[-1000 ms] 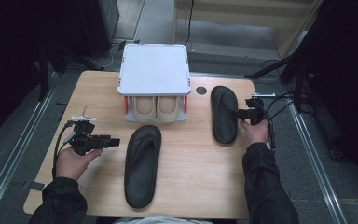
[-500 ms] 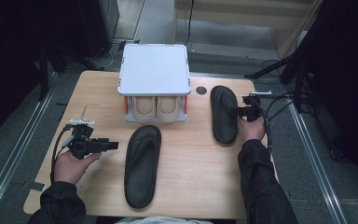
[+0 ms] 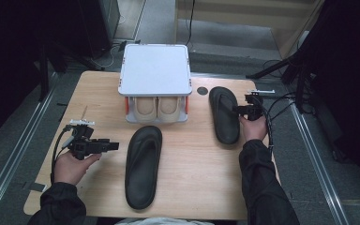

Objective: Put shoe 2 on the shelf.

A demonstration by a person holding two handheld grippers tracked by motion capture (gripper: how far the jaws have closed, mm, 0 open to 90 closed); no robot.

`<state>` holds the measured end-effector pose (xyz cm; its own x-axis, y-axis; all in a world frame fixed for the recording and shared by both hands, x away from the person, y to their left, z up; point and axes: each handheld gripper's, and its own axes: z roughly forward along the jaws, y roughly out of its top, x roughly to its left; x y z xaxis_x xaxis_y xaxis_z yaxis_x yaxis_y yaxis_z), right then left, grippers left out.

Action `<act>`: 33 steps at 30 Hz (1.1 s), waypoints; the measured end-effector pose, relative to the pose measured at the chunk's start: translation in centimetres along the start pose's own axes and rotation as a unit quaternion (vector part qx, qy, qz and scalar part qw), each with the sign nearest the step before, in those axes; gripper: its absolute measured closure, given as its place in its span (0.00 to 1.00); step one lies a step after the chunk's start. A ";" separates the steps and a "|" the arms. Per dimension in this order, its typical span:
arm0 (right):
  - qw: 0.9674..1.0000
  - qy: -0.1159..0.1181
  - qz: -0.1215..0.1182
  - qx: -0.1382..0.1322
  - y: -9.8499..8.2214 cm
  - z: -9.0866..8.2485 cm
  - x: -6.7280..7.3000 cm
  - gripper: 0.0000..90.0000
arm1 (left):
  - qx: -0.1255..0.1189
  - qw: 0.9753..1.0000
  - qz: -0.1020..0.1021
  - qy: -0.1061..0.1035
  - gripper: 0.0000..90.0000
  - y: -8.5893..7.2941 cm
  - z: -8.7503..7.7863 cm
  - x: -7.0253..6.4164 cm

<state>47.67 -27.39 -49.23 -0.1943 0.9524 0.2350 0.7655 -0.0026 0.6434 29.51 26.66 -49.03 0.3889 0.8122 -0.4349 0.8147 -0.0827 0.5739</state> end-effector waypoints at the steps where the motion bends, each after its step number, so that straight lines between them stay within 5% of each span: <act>1: 1.000 0.004 -0.001 0.000 0.0 -0.1 0.1 0.83 | -0.001 1.000 -0.001 0.000 0.46 0.0 0.0 0.0; 22: 0.999 0.047 -0.024 -0.002 -1.7 -4.8 2.4 0.82 | 0.001 1.000 0.018 -0.001 0.46 0.2 0.4 -0.3; 33: 0.996 0.071 -0.057 0.001 -4.5 -7.5 4.8 0.82 | -0.019 0.996 0.088 -0.002 0.64 0.3 0.7 -0.9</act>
<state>38.71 -25.09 -45.52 -0.3657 0.8934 0.2611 0.7343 0.1046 0.6707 29.70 25.46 -48.95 0.5256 0.7850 -0.3279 0.7167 -0.2008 0.6679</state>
